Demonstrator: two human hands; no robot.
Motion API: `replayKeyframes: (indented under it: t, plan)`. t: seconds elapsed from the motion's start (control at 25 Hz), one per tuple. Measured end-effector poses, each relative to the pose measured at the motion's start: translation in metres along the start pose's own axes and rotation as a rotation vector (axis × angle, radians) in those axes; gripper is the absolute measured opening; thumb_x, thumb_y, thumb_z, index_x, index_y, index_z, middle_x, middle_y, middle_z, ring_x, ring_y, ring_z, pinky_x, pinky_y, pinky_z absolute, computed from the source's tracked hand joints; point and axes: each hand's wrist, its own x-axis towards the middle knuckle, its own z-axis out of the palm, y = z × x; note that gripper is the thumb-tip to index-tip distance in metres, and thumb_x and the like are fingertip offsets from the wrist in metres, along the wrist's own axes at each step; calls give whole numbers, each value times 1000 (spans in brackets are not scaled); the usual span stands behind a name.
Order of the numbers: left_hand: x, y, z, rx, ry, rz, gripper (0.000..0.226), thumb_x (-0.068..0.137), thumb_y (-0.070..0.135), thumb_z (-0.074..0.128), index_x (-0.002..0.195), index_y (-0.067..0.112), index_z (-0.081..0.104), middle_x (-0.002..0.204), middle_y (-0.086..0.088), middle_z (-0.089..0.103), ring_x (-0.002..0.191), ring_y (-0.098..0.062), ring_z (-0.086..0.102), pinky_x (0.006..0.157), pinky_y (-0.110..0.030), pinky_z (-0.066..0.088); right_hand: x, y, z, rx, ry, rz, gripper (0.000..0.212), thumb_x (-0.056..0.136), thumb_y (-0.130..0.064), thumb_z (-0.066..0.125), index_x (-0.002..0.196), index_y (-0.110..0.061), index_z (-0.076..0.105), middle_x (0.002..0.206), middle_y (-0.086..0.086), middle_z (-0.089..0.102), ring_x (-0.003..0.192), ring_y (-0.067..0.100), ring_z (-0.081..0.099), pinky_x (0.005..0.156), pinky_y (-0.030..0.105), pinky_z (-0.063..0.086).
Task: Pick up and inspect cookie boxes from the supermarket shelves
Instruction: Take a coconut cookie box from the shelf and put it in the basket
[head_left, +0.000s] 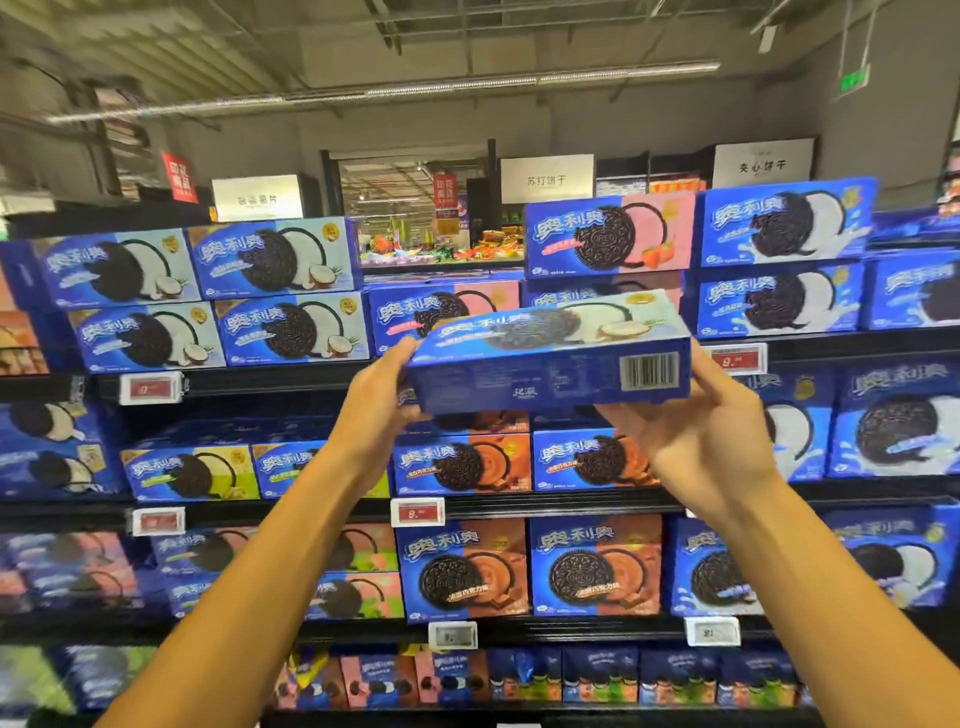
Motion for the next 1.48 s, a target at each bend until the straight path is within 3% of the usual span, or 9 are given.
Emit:
replayKeyframes:
  t: [0.2,0.36,0.56,0.72,0.92,1.08,1.24,1.36,1.48]
  plan:
    - [-26,14,26,-6,95,27,43,99,51,41,124,23,63,109,1,75,103,-16,70,91,-43,56,-8,-2,-7,104,46,33,33,101,-31,53,117,-10,74,130,18,66,117,35,66,92,45,56]
    - [-41,16,38,55,93,25,39,100,54,37,111,31,67,107,3,76,103,-15,70,92,-41,54,-16,-11,-12,119,72,45,32,100,-31,56,112,-9,76,127,19,67,114,36,67,88,44,58]
    - [-53,22,54,47,46,101,33,105,36,39,101,32,72,102,11,76,98,-5,70,84,-32,57,-24,-27,-19,151,72,29,35,100,-31,54,117,-7,73,128,20,67,113,35,68,87,44,58]
    - [-59,15,54,-71,-48,201,30,93,21,49,112,29,70,121,7,70,112,-9,64,84,-28,55,-25,-35,-24,150,73,19,37,102,-34,49,118,-9,72,124,15,70,114,33,67,90,46,58]
    - [-61,4,48,-226,-7,220,49,89,-5,44,133,13,52,139,-3,58,133,-23,51,111,-44,40,-27,-30,-24,108,42,60,37,99,-31,46,120,-13,71,119,13,71,106,30,67,103,48,50]
    - [-60,4,37,-262,-35,251,47,86,2,53,128,22,55,139,-1,59,130,-22,54,107,-46,42,-30,-20,-20,130,-36,63,43,97,-35,46,130,-15,65,133,13,65,116,31,63,107,49,46]
    - [-55,12,29,-37,13,253,49,94,-7,50,135,21,50,139,2,57,124,-8,57,96,-27,49,-28,-13,-7,106,-14,16,48,100,-34,41,140,-11,54,129,12,67,109,28,66,101,45,52]
    - [-62,17,29,155,101,295,44,91,15,63,133,25,53,134,11,57,113,10,57,88,-13,48,-26,1,9,-89,17,-84,46,103,-33,39,140,-8,53,121,10,70,101,22,69,90,37,57]
    - [-77,22,40,171,-180,214,62,79,55,63,136,33,52,138,16,56,127,2,51,105,-26,42,-27,19,33,-314,11,-221,42,96,-35,53,132,-16,61,117,-1,73,100,12,68,82,27,54]
